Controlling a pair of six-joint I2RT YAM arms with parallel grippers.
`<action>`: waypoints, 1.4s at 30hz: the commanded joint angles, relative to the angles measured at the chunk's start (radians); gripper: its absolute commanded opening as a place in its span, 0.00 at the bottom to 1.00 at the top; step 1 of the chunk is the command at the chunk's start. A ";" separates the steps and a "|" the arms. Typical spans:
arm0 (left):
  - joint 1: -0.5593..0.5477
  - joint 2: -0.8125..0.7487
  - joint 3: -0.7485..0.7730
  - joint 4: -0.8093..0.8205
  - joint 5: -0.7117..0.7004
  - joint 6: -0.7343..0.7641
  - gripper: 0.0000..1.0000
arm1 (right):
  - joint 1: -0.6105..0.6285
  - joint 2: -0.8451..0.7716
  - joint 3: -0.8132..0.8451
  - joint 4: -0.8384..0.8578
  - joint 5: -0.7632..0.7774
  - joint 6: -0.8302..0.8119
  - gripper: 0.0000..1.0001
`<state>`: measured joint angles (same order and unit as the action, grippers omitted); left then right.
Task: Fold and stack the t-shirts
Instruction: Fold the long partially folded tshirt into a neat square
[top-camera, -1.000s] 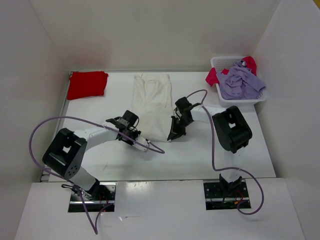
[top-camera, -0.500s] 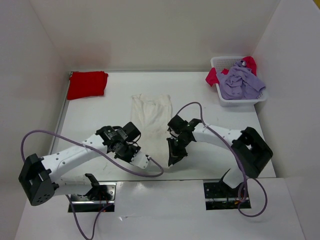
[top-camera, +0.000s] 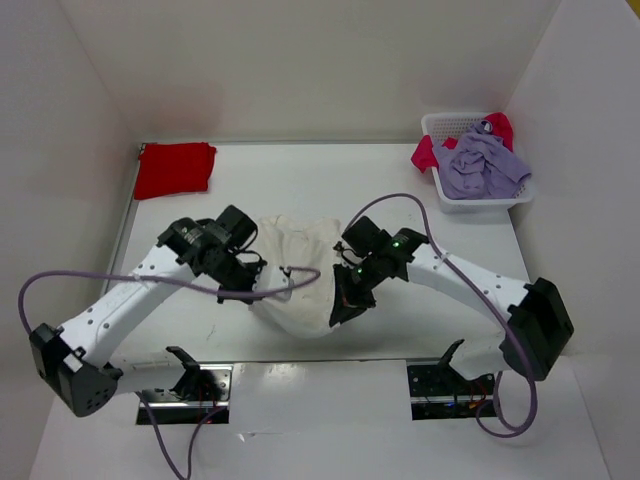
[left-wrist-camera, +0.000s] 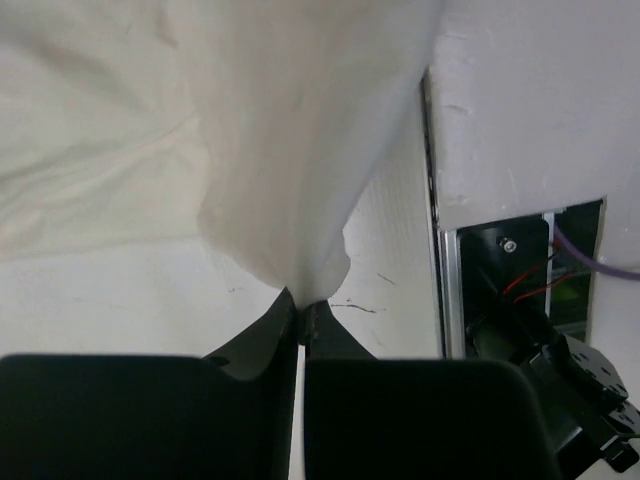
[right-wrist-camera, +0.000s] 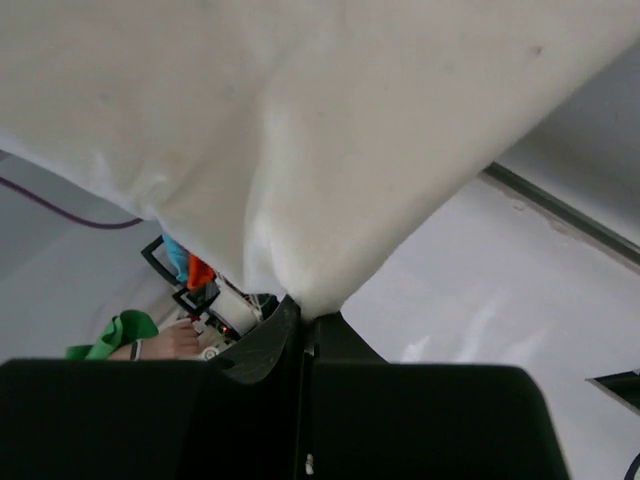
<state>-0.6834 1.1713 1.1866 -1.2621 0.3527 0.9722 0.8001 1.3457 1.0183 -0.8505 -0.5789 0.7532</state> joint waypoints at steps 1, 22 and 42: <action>0.163 0.083 0.051 -0.033 0.143 -0.026 0.00 | -0.056 0.076 0.069 -0.033 -0.062 -0.081 0.00; 0.466 0.357 0.232 0.504 0.134 -0.199 0.00 | -0.417 0.518 0.457 -0.039 -0.225 -0.356 0.00; 0.466 0.648 0.282 0.737 0.049 -0.339 0.15 | -0.529 0.750 0.566 0.271 -0.257 -0.256 0.51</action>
<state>-0.2256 1.8034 1.4498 -0.6102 0.4042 0.6754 0.2756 2.0682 1.5021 -0.7010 -0.8345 0.4767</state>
